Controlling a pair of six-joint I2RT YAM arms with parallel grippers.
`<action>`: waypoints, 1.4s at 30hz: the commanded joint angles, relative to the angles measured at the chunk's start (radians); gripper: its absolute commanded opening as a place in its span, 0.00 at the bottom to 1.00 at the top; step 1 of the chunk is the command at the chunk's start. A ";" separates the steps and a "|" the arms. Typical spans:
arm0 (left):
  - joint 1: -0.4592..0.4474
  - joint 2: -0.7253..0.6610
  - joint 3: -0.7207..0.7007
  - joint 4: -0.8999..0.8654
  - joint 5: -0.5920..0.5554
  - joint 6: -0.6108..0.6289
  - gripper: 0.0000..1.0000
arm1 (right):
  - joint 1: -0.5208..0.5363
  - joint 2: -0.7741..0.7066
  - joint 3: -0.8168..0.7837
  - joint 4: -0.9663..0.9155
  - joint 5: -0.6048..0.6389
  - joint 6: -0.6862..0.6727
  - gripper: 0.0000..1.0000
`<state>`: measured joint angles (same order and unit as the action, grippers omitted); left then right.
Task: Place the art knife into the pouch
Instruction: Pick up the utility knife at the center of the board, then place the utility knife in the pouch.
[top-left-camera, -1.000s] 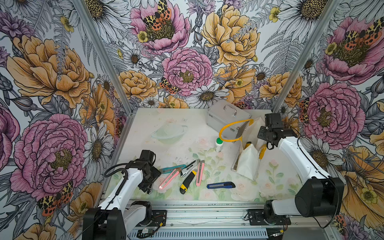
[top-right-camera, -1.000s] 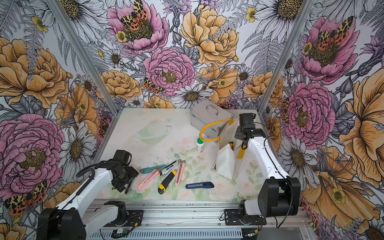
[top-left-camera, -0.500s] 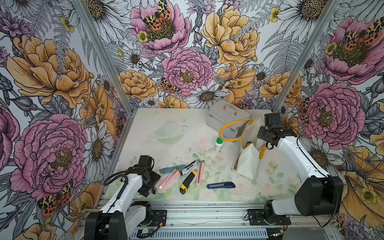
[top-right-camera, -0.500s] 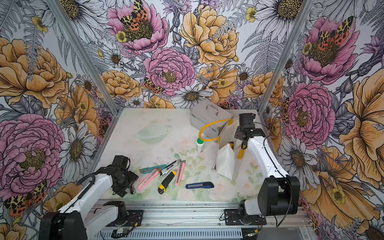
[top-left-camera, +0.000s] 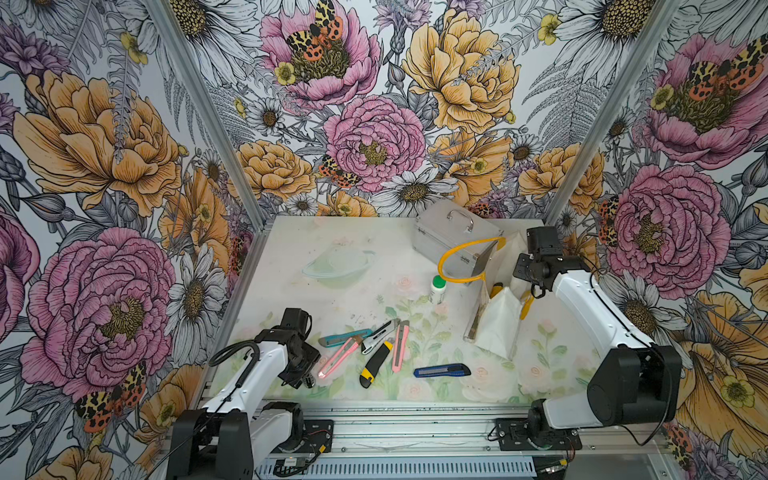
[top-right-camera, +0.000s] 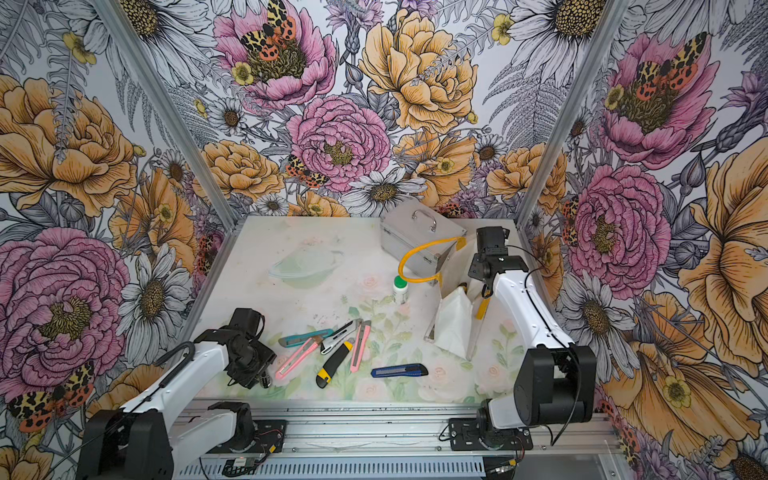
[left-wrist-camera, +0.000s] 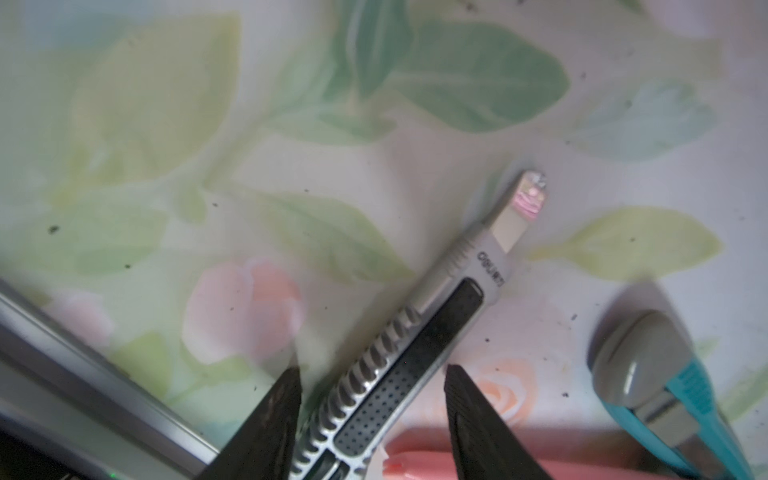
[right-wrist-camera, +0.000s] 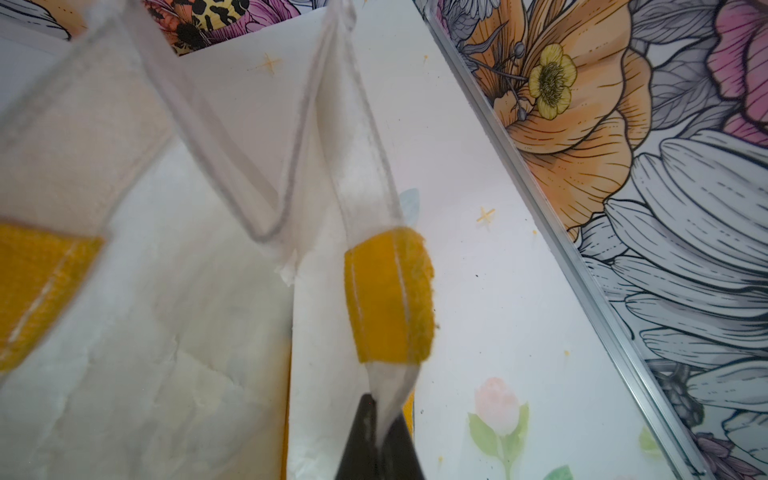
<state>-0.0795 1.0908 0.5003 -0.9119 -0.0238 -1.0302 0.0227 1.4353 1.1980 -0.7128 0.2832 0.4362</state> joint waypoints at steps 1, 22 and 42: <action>-0.027 0.041 -0.004 0.110 0.027 0.002 0.49 | 0.007 0.000 0.003 0.028 0.010 -0.003 0.00; -0.094 0.090 0.302 0.051 -0.210 0.188 0.21 | 0.001 -0.006 0.036 0.028 0.017 -0.037 0.00; -0.528 0.718 1.273 0.262 -0.133 0.580 0.20 | -0.004 -0.086 0.027 0.028 0.009 -0.069 0.00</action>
<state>-0.5640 1.7721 1.6806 -0.7010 -0.2401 -0.5602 0.0216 1.3998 1.2140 -0.7132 0.2829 0.3779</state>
